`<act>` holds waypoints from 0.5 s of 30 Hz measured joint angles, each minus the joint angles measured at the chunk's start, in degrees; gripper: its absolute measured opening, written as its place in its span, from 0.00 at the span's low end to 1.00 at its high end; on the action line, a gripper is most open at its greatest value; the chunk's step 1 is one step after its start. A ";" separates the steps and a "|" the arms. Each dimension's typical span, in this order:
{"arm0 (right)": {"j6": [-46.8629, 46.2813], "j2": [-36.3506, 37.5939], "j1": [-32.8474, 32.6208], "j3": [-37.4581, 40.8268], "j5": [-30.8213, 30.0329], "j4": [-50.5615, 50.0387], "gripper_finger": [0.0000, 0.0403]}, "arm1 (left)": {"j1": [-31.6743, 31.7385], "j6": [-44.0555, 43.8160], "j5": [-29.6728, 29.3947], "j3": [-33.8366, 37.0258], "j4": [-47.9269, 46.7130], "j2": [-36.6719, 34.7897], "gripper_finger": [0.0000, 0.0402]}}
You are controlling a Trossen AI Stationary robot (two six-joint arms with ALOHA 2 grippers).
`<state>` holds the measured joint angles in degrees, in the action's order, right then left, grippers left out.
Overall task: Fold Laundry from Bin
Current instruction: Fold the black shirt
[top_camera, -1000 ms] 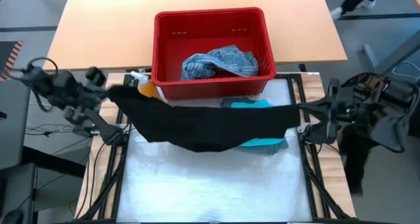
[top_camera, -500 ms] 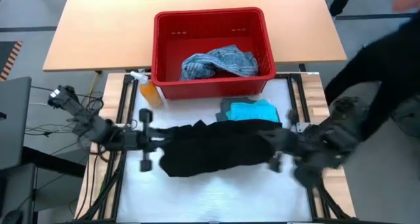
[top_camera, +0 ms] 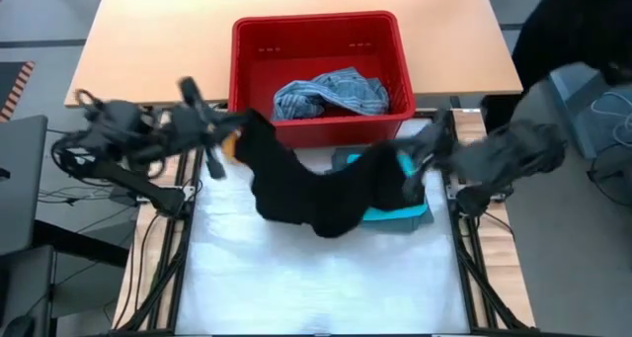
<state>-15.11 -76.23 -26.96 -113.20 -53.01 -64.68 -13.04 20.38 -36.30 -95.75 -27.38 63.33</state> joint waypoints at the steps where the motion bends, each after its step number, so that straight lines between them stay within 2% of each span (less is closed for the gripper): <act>1: 0.00 1.53 0.08 -0.01 0.06 0.03 0.02 | 0.26 -0.99 -0.61 -0.68 -2.32 -1.25 0.00; 5: -1.49 6.29 -1.55 0.02 -0.78 -3.45 0.02 | 0.39 -6.72 -3.94 -2.14 -11.96 -7.78 0.00; 9: -7.65 10.07 -4.33 0.12 -6.24 -9.34 0.02 | 0.39 -12.81 -6.71 -2.18 -20.36 -14.05 0.00; 15: -11.74 13.38 -7.78 0.16 -11.89 -13.51 0.02 | 0.39 -18.62 -7.71 -2.13 -26.88 -20.82 0.00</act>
<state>-26.85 -62.85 -34.73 -113.03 -64.90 -78.18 -12.64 1.76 -44.01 -97.88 -54.26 42.51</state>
